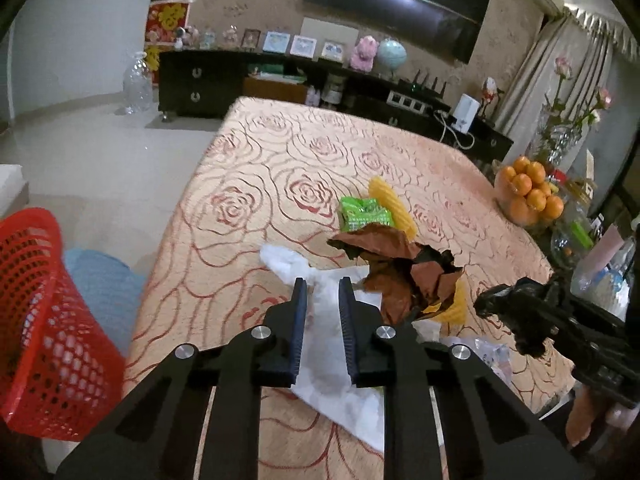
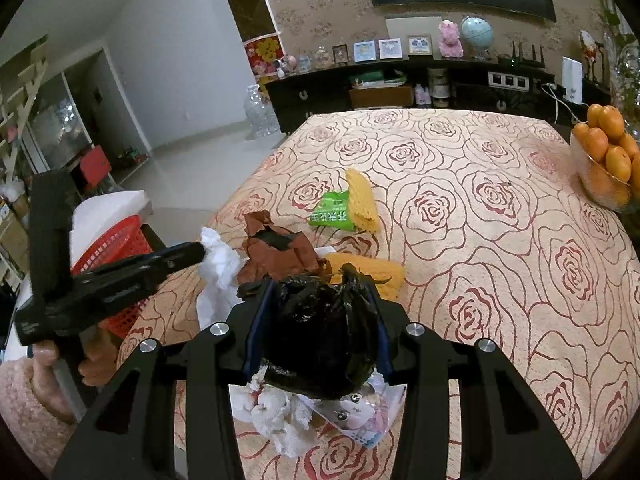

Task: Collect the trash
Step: 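Grasp the white tissue with the left tool while the right tool holds the black bag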

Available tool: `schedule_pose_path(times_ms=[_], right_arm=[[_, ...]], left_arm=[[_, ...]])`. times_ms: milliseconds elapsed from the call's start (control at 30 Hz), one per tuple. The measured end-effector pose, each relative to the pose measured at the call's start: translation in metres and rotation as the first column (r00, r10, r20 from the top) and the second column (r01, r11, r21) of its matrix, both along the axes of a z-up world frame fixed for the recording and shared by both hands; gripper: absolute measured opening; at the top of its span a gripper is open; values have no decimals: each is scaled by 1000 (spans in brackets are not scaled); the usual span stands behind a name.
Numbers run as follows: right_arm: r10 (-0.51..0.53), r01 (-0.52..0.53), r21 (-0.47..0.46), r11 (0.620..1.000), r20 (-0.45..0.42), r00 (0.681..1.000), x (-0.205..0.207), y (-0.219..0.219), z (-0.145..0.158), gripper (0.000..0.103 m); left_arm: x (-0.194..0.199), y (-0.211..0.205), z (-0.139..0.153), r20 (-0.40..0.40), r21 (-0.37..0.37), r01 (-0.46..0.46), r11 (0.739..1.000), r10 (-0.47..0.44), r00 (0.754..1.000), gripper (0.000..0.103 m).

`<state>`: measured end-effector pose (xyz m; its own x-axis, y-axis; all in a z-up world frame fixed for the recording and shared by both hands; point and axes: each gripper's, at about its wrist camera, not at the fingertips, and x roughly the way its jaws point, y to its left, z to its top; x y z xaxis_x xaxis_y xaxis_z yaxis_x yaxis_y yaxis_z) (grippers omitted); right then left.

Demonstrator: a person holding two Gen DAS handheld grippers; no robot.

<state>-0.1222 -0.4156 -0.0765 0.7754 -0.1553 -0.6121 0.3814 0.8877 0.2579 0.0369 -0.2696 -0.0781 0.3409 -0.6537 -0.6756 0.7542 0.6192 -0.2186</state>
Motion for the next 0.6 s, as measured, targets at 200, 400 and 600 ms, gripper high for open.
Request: schedule_pose_path(times_ms=[200, 400, 600], right_arm=[[7, -7, -3, 1000, 0, 1000, 5, 4, 1, 42], [6, -6, -1, 1000, -1, 1000, 6, 5, 1, 42], [6, -6, 1, 1000, -6, 1000, 8, 5, -1, 42]], left_arm=[[-5, 18, 10, 18, -17, -10, 1000, 10, 1000, 16], [15, 24, 2, -26, -2, -90, 996, 90, 996, 53], [30, 15, -8, -51, 23, -100, 995, 101, 994, 67]])
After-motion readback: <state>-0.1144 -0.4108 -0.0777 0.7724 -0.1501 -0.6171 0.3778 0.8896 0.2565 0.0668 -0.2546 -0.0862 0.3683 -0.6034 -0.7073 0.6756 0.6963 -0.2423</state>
